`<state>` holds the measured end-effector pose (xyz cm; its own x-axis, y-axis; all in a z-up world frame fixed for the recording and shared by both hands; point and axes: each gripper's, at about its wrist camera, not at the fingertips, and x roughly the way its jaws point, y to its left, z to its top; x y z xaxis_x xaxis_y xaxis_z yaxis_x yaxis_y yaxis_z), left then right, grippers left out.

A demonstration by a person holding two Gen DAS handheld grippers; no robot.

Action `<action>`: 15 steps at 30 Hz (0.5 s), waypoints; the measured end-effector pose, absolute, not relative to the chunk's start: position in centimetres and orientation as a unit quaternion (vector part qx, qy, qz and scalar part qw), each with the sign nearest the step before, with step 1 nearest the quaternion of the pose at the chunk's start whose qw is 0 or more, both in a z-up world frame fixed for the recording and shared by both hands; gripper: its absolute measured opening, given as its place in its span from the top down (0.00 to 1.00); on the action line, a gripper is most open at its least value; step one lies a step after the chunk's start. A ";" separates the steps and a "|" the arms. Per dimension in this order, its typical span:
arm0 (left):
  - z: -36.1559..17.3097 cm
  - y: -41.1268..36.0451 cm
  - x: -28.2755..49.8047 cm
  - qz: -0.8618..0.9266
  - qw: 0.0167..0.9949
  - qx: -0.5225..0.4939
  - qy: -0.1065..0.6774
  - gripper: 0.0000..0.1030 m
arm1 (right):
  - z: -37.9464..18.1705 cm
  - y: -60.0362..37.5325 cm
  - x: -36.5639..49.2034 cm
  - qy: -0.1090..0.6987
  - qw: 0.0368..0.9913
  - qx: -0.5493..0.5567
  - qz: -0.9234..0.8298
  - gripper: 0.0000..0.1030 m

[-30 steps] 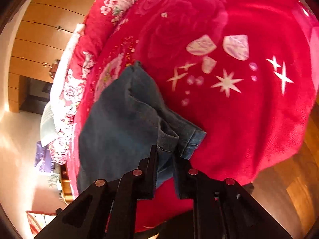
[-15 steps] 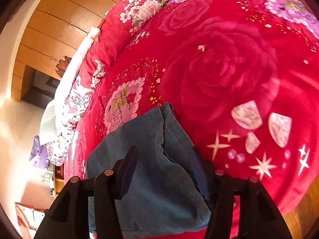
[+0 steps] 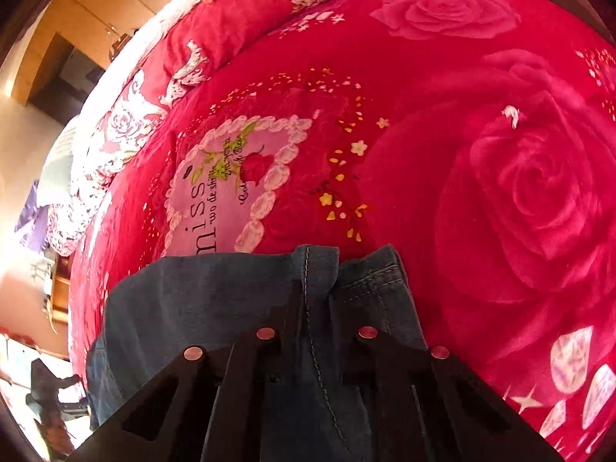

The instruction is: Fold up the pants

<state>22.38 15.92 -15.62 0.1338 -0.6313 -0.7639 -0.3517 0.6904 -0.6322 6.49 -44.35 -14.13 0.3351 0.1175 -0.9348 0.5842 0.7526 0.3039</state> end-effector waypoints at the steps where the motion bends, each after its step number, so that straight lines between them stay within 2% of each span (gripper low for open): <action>1: -15.2 15.5 22.2 -0.108 0.660 -0.366 0.648 0.45 | -13.1 -44.2 6.5 0.544 0.766 0.308 -0.148 0.90; 3: -15.1 14.2 22.3 -0.098 0.680 -0.321 0.652 0.47 | -11.9 -45.2 6.3 0.529 0.779 0.294 -0.163 0.90; 6: -16.8 12.1 22.9 -0.083 0.669 -0.295 0.677 0.57 | -13.9 -47.2 6.3 0.562 0.748 0.298 -0.189 0.87; 7: -17.0 11.8 22.9 -0.081 0.667 -0.293 0.680 0.57 | -14.5 -46.9 6.5 0.579 0.741 0.284 -0.188 0.87; 8: -16.8 11.8 22.9 -0.081 0.668 -0.294 0.679 0.57 | -14.2 -46.6 6.5 0.578 0.744 0.272 -0.195 0.82; 10: -15.9 12.2 22.7 -0.092 0.669 -0.304 0.672 0.58 | -12.9 -46.5 6.0 0.553 0.754 0.298 -0.190 0.79; 12: -14.1 13.8 21.8 -0.099 0.675 -0.326 0.654 0.58 | -10.9 -46.6 4.5 0.529 0.763 0.322 -0.185 0.56; 14: -11.9 15.4 20.1 -0.115 0.682 -0.340 0.637 0.53 | -9.2 -46.4 2.5 0.516 0.765 0.344 -0.172 0.47; 15: -11.1 15.9 18.9 -0.127 0.682 -0.347 0.631 0.46 | -8.5 -46.2 1.5 0.515 0.763 0.352 -0.168 0.47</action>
<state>18.95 15.86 -11.13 0.1715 -0.6108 -0.7730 -0.2640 0.7274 -0.6334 1.48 -46.18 -8.53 0.4121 0.1063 -0.9049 0.6194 0.6957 0.3638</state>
